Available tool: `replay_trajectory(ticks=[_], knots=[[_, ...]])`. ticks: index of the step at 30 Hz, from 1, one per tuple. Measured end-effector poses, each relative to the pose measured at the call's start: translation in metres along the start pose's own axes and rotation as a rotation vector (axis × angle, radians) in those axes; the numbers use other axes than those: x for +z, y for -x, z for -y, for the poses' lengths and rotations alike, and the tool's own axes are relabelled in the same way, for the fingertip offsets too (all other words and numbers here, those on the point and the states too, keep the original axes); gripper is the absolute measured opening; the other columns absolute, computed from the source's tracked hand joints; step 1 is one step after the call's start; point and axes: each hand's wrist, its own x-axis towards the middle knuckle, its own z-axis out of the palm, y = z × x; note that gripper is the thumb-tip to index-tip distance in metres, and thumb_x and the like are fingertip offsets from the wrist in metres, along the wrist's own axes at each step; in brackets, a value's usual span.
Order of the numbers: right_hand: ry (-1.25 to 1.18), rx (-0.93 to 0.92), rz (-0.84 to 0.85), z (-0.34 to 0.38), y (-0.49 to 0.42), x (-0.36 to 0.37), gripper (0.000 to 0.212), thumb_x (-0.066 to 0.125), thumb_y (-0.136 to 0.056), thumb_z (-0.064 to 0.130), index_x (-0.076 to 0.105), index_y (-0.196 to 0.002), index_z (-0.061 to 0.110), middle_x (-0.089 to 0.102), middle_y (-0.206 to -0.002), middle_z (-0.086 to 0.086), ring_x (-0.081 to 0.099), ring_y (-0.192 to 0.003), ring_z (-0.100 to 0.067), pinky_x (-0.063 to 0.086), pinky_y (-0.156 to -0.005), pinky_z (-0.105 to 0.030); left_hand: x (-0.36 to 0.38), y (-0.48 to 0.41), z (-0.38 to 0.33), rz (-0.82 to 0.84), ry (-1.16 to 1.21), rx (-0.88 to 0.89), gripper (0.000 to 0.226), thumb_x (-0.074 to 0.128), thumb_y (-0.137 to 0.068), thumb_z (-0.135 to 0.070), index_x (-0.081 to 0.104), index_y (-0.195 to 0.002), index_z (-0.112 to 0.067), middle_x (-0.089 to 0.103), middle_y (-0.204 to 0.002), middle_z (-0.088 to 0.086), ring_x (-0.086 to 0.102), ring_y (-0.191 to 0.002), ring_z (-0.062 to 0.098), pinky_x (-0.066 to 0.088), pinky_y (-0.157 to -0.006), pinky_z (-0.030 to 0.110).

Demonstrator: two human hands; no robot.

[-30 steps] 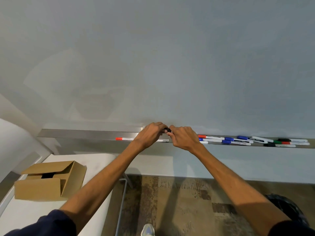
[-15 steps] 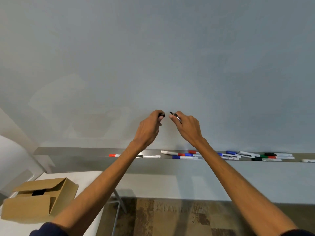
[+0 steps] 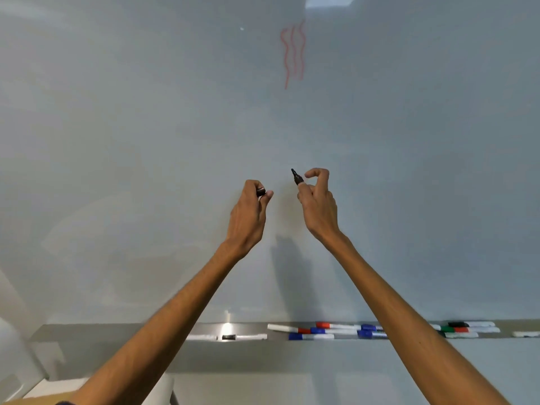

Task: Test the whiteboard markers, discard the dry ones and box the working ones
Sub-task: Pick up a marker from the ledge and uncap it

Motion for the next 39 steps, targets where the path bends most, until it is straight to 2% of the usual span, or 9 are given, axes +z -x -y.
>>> replay_trajectory(ticks=[4, 7, 9, 15, 20, 24, 28, 33, 39], knots=[[-0.014, -0.145, -0.042, 0.019, -0.024, -0.013, 0.017, 0.038, -0.105, 0.022, 0.046, -0.118, 0.028, 0.058, -0.078, -0.016, 0.044, -0.054, -0.022, 0.041, -0.054, -0.034, -0.012, -0.033, -0.011, -0.150, -0.027, 0.102, 0.026, 0.046, -0.103, -0.041, 0.056, -0.095, -0.018, 0.055, -0.073, -0.009, 0.051, -0.066, 0.009, 0.042, -0.062, 0.031], [-0.080, -0.143, -0.083, 0.033, -0.046, -0.020, 0.024, 0.046, -0.103, 0.016, 0.066, -0.098, 0.028, 0.066, -0.087, 0.007, 0.056, -0.064, -0.015, 0.048, -0.065, -0.033, -0.022, -0.061, -0.024, -0.234, -0.073, 0.197, 0.032, 0.049, -0.102, -0.041, 0.063, -0.117, -0.016, 0.069, -0.099, -0.003, 0.062, -0.090, 0.013, 0.051, -0.080, 0.033], [-0.162, -0.126, -0.104, 0.043, -0.061, -0.024, 0.027, 0.047, -0.102, 0.019, 0.069, -0.093, 0.031, 0.064, -0.083, 0.011, 0.052, -0.057, -0.013, 0.044, -0.059, -0.030, -0.028, -0.082, -0.033, -0.277, -0.088, 0.245, 0.038, 0.049, -0.102, -0.039, 0.059, -0.129, -0.013, 0.069, -0.110, 0.001, 0.063, -0.100, 0.017, 0.050, -0.089, 0.033], [-0.383, -0.194, -0.084, 0.081, -0.100, -0.043, 0.038, 0.034, -0.092, 0.009, 0.070, -0.095, 0.019, 0.065, -0.079, -0.002, 0.049, -0.061, -0.021, 0.039, -0.053, -0.029, -0.045, -0.149, -0.054, -0.366, -0.148, 0.339, 0.051, 0.050, -0.102, -0.031, 0.042, -0.145, -0.003, 0.048, -0.147, 0.016, 0.038, -0.141, 0.026, 0.030, -0.117, 0.039], [-0.394, -0.280, -0.088, 0.104, -0.124, -0.055, 0.043, 0.039, -0.080, -0.007, 0.066, -0.102, 0.018, 0.065, -0.099, -0.018, 0.056, -0.065, -0.020, 0.043, -0.048, -0.024, -0.055, -0.195, -0.059, -0.396, -0.217, 0.381, 0.057, 0.038, -0.104, -0.039, 0.037, -0.149, -0.005, 0.034, -0.156, 0.013, 0.025, -0.148, 0.025, 0.015, -0.123, 0.038], [-0.332, -0.363, -0.128, 0.114, -0.138, -0.061, 0.033, 0.058, -0.071, 0.005, 0.057, -0.101, 0.021, 0.064, -0.101, -0.013, 0.069, -0.091, -0.027, 0.044, -0.047, -0.026, -0.059, -0.221, -0.060, -0.431, -0.341, 0.445, 0.058, 0.032, -0.103, -0.040, 0.036, -0.149, -0.006, 0.033, -0.157, 0.012, 0.023, -0.148, 0.027, 0.016, -0.122, 0.044], [-0.438, -0.317, -0.203, 0.121, -0.152, -0.063, 0.024, 0.074, -0.088, 0.025, 0.055, -0.097, 0.013, 0.060, -0.085, -0.005, 0.054, -0.052, -0.021, 0.040, -0.044, -0.025, -0.058, -0.241, -0.064, -0.431, -0.417, 0.466, 0.059, 0.030, -0.103, -0.039, 0.031, -0.151, -0.004, 0.029, -0.158, 0.014, 0.022, -0.149, 0.028, 0.017, -0.122, 0.046], [-0.574, -0.294, -0.276, 0.127, -0.169, -0.060, 0.038, 0.047, -0.099, 0.037, 0.062, -0.091, 0.003, 0.063, -0.079, -0.007, 0.049, -0.050, -0.019, 0.036, -0.043, -0.023, -0.046, -0.254, -0.061, -0.478, -0.482, 0.488, 0.058, 0.033, -0.104, -0.034, 0.026, -0.152, -0.002, 0.024, -0.160, 0.016, 0.019, -0.149, 0.030, 0.016, -0.122, 0.050], [-0.546, -0.356, -0.338, 0.124, -0.185, -0.058, 0.015, 0.046, -0.100, 0.023, 0.051, -0.112, 0.015, 0.063, -0.077, -0.007, 0.047, -0.047, -0.021, 0.037, -0.044, -0.023, -0.040, -0.253, -0.055, -0.553, -0.478, 0.534, 0.056, 0.027, -0.108, -0.032, 0.022, -0.153, 0.001, 0.019, -0.162, 0.016, 0.015, -0.151, 0.028, 0.011, -0.123, 0.048]])
